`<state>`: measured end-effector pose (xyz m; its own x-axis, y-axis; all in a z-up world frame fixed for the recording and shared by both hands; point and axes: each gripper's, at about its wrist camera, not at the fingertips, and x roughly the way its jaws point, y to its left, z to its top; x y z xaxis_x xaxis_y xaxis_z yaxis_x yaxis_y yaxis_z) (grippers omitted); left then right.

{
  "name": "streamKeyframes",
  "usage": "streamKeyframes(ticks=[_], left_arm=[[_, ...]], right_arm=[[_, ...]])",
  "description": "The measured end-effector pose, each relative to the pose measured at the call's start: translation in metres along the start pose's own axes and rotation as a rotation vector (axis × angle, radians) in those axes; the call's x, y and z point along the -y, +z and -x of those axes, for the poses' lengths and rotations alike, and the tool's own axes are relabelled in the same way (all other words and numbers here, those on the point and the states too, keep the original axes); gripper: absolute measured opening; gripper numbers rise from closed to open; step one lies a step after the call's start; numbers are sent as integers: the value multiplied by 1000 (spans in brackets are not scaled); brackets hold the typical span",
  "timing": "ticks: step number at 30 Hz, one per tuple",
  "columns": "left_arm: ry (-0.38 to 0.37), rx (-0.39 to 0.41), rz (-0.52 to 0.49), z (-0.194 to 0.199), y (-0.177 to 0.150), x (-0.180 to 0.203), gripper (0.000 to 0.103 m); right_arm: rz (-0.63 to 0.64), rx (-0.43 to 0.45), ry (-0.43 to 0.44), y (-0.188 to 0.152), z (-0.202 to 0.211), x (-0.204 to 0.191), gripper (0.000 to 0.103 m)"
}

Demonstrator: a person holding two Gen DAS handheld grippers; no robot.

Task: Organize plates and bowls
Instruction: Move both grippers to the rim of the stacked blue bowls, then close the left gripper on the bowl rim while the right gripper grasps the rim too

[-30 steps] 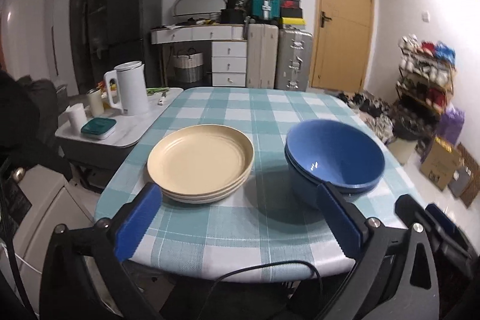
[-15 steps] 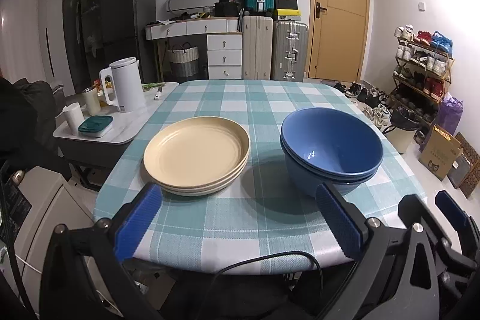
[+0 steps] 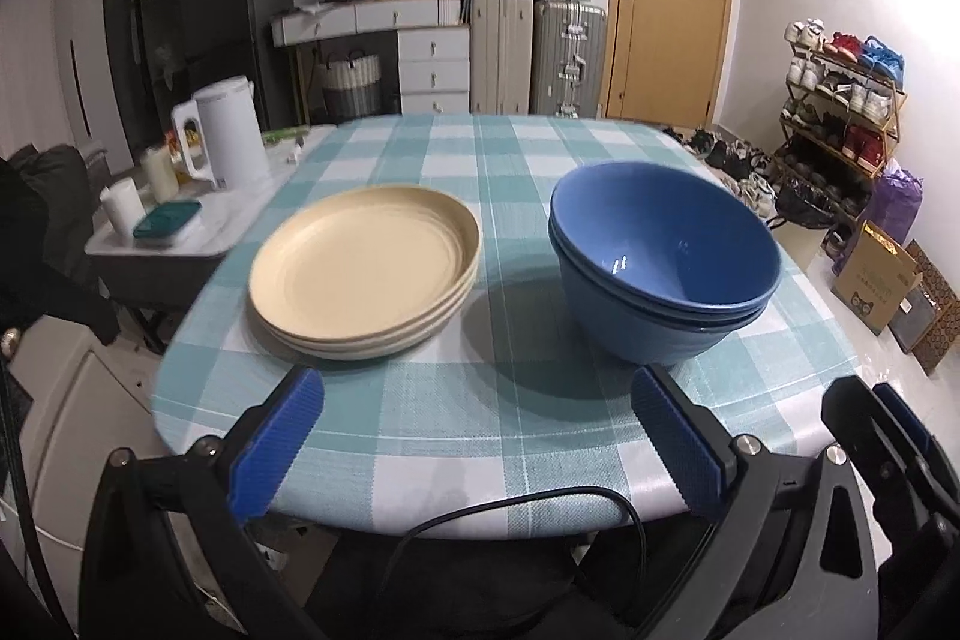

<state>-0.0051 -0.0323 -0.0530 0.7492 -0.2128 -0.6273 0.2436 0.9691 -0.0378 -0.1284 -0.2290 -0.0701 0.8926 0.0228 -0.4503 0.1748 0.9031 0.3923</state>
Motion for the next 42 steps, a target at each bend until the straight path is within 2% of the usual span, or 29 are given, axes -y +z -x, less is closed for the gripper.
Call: streamKeyframes(ticks=[5, 7, 10, 13, 16, 18, 21, 23, 25, 26, 28, 31, 32, 35, 38, 39, 40, 42], left_arm=[[-25, -78, 29, -31, 17, -4, 103], [-58, -99, 60, -42, 30, -8, 103], [-106, -141, 75, -60, 51, -7, 103], [-161, -224, 89, -84, 71, -4, 103], [-177, -280, 89, -102, 88, 1, 103], [-199, -355, 35, -117, 97, 10, 103], [-161, -371, -38, -131, 109, 20, 103], [-179, -413, -73, -143, 115, 24, 103], [-176, -479, -96, -159, 116, 28, 103], [-168, -486, -111, -164, 117, 29, 103], [-150, -541, -177, -177, 114, 36, 103], [-193, -615, -214, -191, 111, 42, 103], [-193, -639, -234, -195, 110, 44, 101], [-182, -641, -276, -202, 113, 47, 101], [-210, -668, -246, -209, 114, 42, 100], [-210, -669, -246, -210, 115, 42, 100], [-218, -666, -247, -210, 116, 42, 99], [-212, -624, -261, -205, 120, 39, 92]], right_arm=[[-46, -34, 20, 12, -17, 16, 102], [-50, -26, 33, 23, -23, 23, 102], [-49, -29, 34, 45, -35, 33, 102], [-73, -57, 44, 70, -54, 44, 102], [-97, -92, 65, 95, -74, 52, 102], [-102, -148, 77, 109, -95, 57, 102], [-139, -260, 125, 123, -127, 66, 102], [-166, -362, 142, 126, -153, 71, 102], [-181, -406, 146, 126, -168, 75, 102], [-202, -428, 157, 125, -175, 78, 102], [-225, -463, 177, 122, -185, 80, 102], [-227, -532, 174, 115, -200, 81, 101], [-218, -548, 182, 113, -203, 80, 100], [-211, -571, 199, 110, -208, 78, 91], [-202, -614, 186, 106, -217, 80, 75], [-201, -641, 181, 104, -221, 80, 66], [-211, -665, 187, 102, -224, 80, 61], [-215, -718, 212, 97, -230, 78, 60]])
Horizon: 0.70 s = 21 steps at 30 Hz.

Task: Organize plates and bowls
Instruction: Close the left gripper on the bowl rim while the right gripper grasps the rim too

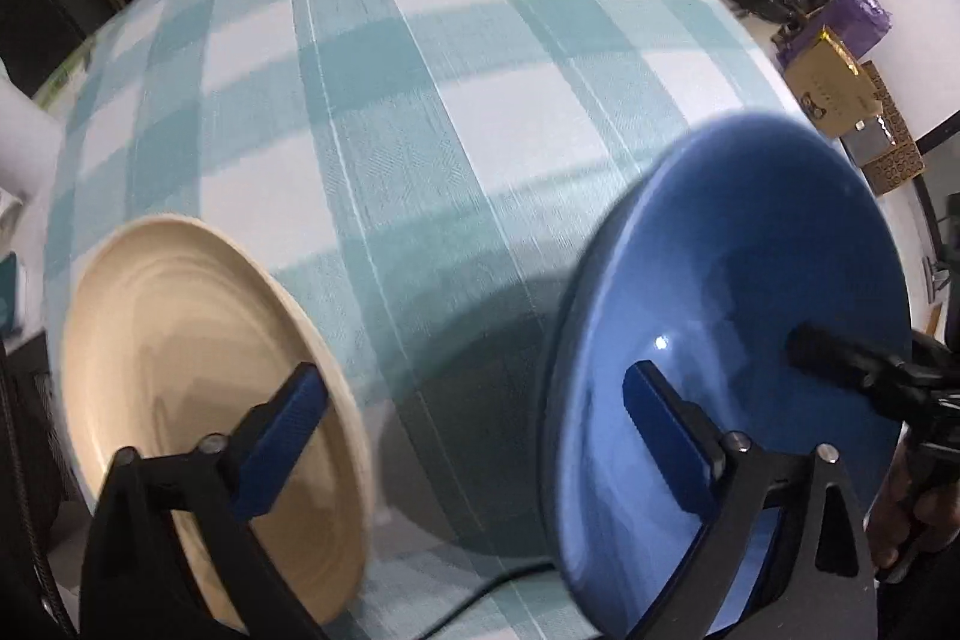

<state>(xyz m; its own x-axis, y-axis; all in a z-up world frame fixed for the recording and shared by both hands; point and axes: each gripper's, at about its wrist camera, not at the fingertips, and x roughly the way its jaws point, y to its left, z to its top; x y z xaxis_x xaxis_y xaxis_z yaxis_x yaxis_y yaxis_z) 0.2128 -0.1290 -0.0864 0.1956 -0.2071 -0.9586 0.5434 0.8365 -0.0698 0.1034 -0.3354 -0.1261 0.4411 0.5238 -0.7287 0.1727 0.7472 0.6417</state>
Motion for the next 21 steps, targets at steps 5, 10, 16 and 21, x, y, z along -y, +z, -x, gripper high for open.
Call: streamKeyframes(ticks=[5, 10, 16, 21], left_arm=[[36, -15, -83, 0, 2, 0, 84], [66, -54, -138, 0, 3, 5, 79], [39, -127, -98, -2, 10, 0, 78], [49, -160, -95, -6, 11, 3, 79]], right_arm=[[99, -52, -87, -3, -6, -21, 55], [93, -74, -122, 0, -8, -22, 41], [75, -84, -147, 0, -4, -20, 35], [65, -95, -149, 0, -1, -19, 35]])
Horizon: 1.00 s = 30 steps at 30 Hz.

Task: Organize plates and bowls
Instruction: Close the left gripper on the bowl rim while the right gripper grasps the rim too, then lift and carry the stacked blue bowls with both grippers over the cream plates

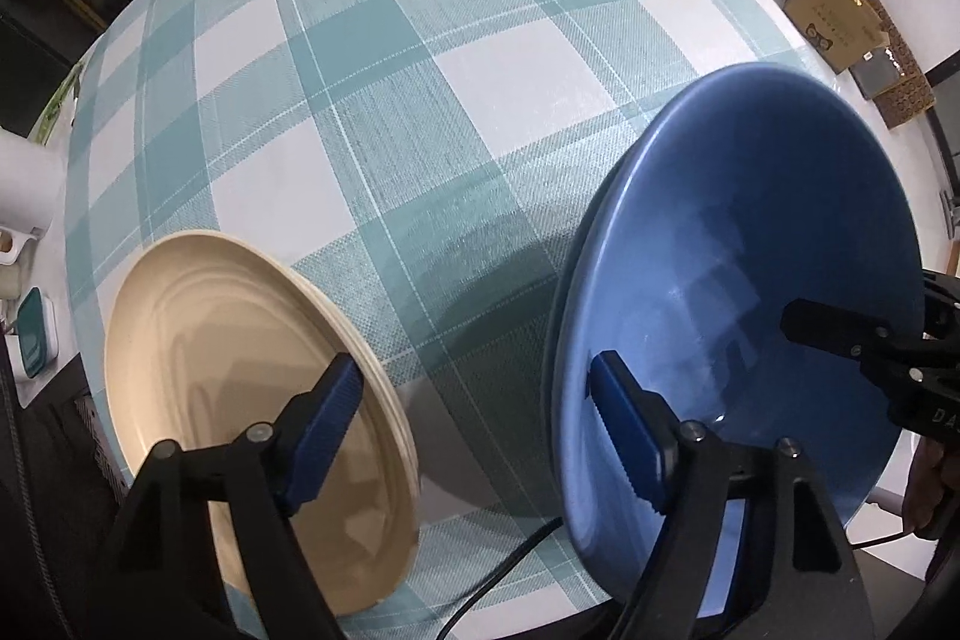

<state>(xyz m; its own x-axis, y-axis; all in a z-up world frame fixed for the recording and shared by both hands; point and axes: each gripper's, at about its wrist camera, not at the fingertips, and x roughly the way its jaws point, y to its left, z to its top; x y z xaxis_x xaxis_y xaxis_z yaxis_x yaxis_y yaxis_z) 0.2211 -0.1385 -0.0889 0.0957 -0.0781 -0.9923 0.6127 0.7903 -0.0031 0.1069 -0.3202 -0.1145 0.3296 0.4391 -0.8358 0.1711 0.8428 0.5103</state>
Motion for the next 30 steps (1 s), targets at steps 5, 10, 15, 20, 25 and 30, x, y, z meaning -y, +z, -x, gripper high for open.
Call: streamKeyframes(ticks=[5, 10, 15, 20, 25, 30], left_arm=[[-48, -15, 47, 0, 3, -8, 77], [-65, -21, 58, 6, 3, -9, 67], [-92, -37, 55, 7, 3, -7, 58], [-88, -58, 57, 7, 5, -7, 58], [-72, -63, 71, 17, 8, -7, 59], [-42, -18, 45, 36, 8, -1, 60]], right_arm=[[2, 6, 1, 1, 2, 0, 35], [-7, -7, 0, 2, 2, 1, 34], [-13, -8, -4, 2, 2, 0, 34], [-8, -10, -7, 2, 2, -1, 34], [-17, -9, 1, 2, 1, 1, 34], [-16, -10, -2, 1, 0, 0, 35]])
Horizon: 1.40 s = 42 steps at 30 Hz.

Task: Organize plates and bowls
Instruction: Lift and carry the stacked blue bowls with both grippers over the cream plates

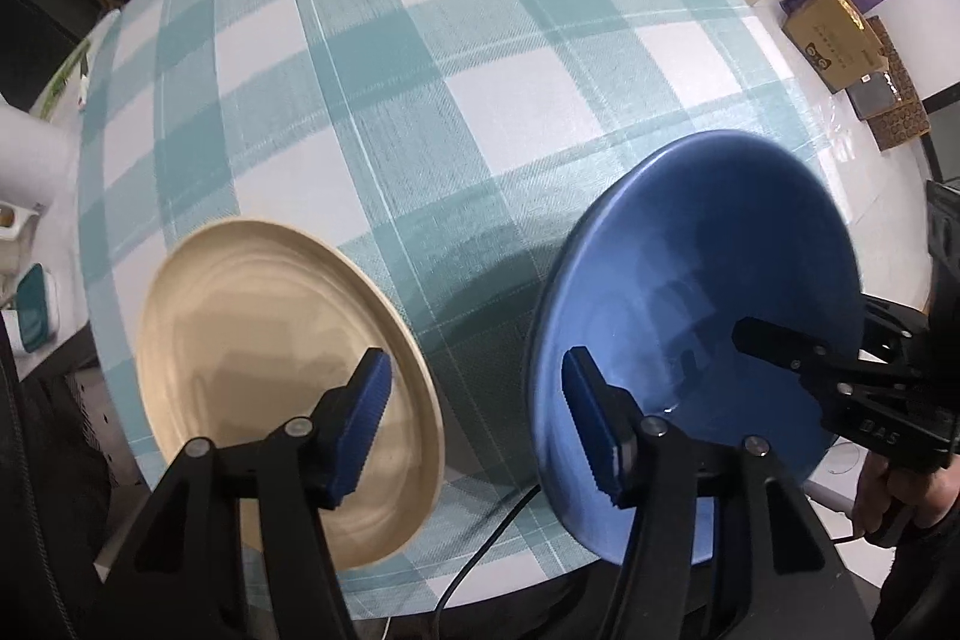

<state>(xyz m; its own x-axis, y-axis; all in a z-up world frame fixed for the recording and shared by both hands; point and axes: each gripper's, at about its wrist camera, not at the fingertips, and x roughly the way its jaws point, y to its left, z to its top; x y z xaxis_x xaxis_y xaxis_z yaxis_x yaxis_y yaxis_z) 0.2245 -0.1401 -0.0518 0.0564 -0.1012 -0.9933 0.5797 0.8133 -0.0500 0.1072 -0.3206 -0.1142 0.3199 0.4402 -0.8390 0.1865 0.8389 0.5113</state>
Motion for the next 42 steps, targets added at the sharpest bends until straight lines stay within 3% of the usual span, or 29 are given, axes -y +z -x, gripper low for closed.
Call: streamKeyframes(ticks=[4, 8, 12, 15, 17, 22, 30, 42], left_arm=[[-23, -9, -36, -2, 2, 10, 66], [-15, -46, -33, -19, 10, 14, 66], [-76, -87, -8, -40, 15, 15, 64], [-100, -97, -17, -46, 15, 20, 51], [-103, -88, -36, -46, 13, 23, 36], [-59, -76, -60, -44, 11, 24, 25], [-8, -70, -108, -40, 5, 33, 24], [-9, -91, -108, -44, 21, 34, 24]], right_arm=[[0, 2, -1, 0, 0, 0, 35], [11, -3, -3, 0, -1, -1, 35], [3, -10, 4, 1, -3, 0, 35], [9, -19, 0, 0, -4, -1, 34], [22, -20, -9, -1, -4, -3, 34], [0, -24, 1, -1, -4, 1, 30], [2, -44, -58, 3, -5, -2, 20], [34, -110, -80, 15, -4, -10, 18]])
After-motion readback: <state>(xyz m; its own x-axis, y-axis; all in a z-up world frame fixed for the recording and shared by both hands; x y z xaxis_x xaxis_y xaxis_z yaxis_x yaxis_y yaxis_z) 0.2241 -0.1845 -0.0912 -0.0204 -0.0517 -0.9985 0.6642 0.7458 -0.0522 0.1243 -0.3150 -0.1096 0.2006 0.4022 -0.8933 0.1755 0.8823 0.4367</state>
